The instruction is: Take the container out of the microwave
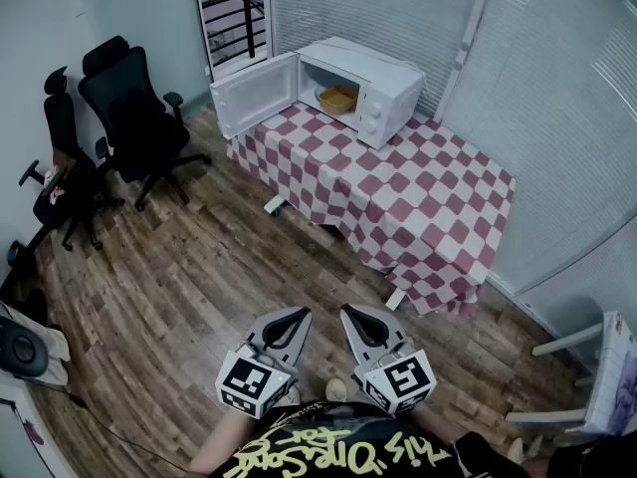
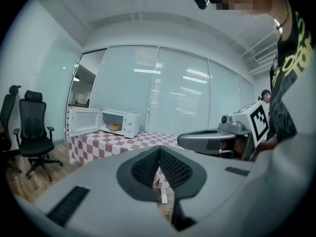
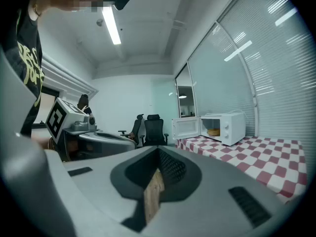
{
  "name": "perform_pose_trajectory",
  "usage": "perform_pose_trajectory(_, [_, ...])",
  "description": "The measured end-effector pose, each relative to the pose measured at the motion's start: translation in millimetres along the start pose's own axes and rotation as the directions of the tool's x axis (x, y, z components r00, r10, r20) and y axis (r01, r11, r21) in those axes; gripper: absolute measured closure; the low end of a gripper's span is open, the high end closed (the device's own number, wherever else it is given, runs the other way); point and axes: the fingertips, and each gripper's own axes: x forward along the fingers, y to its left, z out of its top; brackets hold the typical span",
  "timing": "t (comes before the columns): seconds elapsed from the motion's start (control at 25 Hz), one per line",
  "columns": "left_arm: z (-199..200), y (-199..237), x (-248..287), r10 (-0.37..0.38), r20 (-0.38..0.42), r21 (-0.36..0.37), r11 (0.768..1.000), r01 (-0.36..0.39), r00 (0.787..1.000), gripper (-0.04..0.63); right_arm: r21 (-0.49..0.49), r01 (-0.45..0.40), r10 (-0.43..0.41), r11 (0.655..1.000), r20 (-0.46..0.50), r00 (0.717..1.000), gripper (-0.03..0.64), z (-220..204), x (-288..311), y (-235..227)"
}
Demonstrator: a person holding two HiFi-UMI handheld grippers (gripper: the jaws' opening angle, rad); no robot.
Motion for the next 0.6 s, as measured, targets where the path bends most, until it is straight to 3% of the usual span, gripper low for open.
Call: perform_pose_trajectory(0.6, [2.5,23.2,-16.7,0.029,0.018,0.015,0.999,-0.03,0.999,0.588,-0.007,0.0,0.0,1.0,-0.004,1.0,0.609,2.7,19.1,13.4])
